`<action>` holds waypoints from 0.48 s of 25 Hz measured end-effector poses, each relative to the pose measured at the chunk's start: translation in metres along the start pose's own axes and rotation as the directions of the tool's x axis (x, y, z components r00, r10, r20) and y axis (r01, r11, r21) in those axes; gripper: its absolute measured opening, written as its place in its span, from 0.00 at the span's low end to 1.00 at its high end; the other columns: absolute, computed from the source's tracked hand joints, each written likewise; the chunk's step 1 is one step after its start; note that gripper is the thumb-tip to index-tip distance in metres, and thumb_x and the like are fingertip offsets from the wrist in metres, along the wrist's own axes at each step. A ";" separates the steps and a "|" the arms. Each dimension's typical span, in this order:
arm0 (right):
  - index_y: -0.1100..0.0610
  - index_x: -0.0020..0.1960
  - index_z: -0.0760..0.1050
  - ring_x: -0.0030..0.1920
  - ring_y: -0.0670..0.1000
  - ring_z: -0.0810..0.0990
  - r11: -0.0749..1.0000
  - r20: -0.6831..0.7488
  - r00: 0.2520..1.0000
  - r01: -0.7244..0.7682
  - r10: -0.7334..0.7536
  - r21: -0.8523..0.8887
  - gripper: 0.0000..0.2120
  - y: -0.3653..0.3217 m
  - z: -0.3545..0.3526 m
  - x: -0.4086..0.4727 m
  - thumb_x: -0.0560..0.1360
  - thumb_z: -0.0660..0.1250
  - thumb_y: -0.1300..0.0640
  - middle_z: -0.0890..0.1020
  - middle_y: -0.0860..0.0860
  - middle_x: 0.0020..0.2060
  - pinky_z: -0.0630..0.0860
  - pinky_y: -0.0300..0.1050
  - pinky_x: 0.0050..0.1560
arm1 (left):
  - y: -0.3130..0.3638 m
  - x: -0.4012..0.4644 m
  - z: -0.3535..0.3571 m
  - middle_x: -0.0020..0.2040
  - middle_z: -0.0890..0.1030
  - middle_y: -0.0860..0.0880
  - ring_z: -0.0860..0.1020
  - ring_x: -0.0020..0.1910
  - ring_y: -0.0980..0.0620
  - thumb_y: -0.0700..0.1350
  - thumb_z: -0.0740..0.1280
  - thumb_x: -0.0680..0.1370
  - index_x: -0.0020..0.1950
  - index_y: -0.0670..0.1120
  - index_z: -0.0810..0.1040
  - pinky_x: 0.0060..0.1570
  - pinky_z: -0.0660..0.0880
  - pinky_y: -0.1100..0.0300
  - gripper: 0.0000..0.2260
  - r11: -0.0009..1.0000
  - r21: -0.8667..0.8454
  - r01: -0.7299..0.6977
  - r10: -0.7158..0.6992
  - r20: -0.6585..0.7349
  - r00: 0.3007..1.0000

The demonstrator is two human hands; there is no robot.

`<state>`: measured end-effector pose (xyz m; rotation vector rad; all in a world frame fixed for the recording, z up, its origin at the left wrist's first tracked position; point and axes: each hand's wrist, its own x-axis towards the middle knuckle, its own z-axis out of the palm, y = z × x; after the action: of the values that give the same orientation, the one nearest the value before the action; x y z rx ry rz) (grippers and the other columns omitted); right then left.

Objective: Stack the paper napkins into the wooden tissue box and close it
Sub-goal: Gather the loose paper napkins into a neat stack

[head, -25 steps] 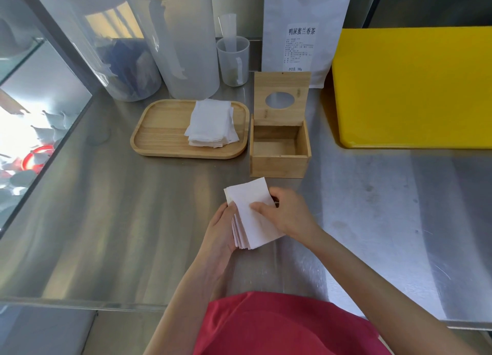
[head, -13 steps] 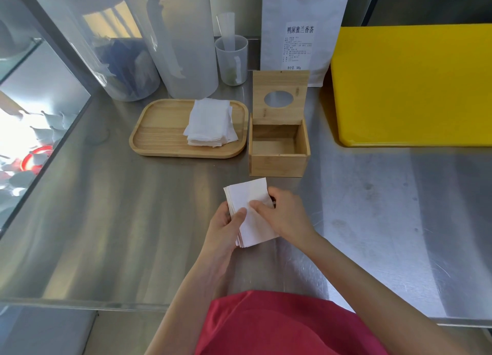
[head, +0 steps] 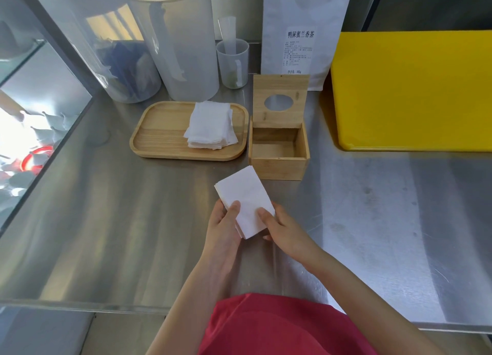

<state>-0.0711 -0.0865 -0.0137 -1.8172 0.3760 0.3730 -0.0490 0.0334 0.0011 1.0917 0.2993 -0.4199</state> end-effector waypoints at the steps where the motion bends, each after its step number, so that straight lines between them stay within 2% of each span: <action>1: 0.53 0.67 0.62 0.57 0.51 0.76 1.000 -0.004 1.000 -0.002 0.002 0.025 0.21 -0.001 0.002 0.000 0.77 0.54 0.45 0.76 0.47 0.55 0.73 0.57 0.61 | -0.001 0.000 0.003 0.50 0.81 0.46 0.80 0.46 0.50 0.38 0.57 0.79 0.57 0.44 0.73 0.48 0.77 0.54 0.09 1.000 -0.027 -0.005 0.005 0.003 1.000; 4: 0.54 0.65 0.63 0.52 0.50 0.78 0.998 -0.037 0.999 0.013 -0.011 0.059 0.19 -0.003 0.001 0.001 0.77 0.55 0.46 0.77 0.45 0.48 0.76 0.55 0.58 | -0.003 0.000 0.007 0.50 0.81 0.47 0.80 0.47 0.50 0.38 0.57 0.79 0.55 0.46 0.74 0.48 0.78 0.56 0.09 0.998 -0.059 -0.011 0.010 -0.010 1.000; 6: 0.53 0.63 0.65 0.48 0.45 0.78 0.991 -0.056 0.998 0.023 -0.016 0.134 0.16 -0.002 -0.001 -0.001 0.77 0.57 0.48 0.76 0.42 0.45 0.79 0.48 0.53 | -0.003 0.000 0.007 0.49 0.81 0.47 0.81 0.46 0.51 0.38 0.57 0.79 0.53 0.47 0.75 0.47 0.79 0.56 0.09 0.996 -0.084 -0.003 0.002 -0.005 1.000; 8: 0.52 0.59 0.68 0.45 0.44 0.78 0.974 -0.075 0.997 0.026 -0.009 0.226 0.12 0.000 -0.003 -0.003 0.76 0.61 0.51 0.77 0.44 0.46 0.79 0.42 0.49 | -0.004 0.001 0.005 0.48 0.82 0.48 0.82 0.43 0.53 0.38 0.57 0.79 0.52 0.47 0.75 0.45 0.80 0.57 0.09 0.995 -0.104 0.001 -0.001 0.000 1.000; 10: 0.50 0.52 0.72 0.42 0.46 0.79 0.967 -0.092 0.996 0.031 -0.008 0.253 0.06 0.002 -0.006 -0.005 0.75 0.64 0.55 0.80 0.48 0.45 0.79 0.45 0.53 | -0.004 0.002 0.003 0.48 0.83 0.49 0.82 0.44 0.53 0.39 0.58 0.78 0.54 0.47 0.75 0.45 0.79 0.57 0.08 0.996 -0.088 0.004 -0.003 0.012 1.000; 12: 0.46 0.46 0.72 0.43 0.47 0.79 0.972 -0.110 0.993 0.058 -0.033 0.227 0.06 -0.001 -0.012 -0.006 0.74 0.65 0.58 0.81 0.47 0.44 0.78 0.48 0.56 | -0.001 0.003 0.000 0.47 0.84 0.50 0.83 0.45 0.53 0.40 0.60 0.78 0.55 0.47 0.75 0.44 0.80 0.57 0.08 0.999 -0.048 -0.003 0.004 0.023 1.000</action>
<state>-0.0756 -0.0980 -0.0071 -1.6191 0.4322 0.1928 -0.0468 0.0324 -0.0015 1.0396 0.2857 -0.4204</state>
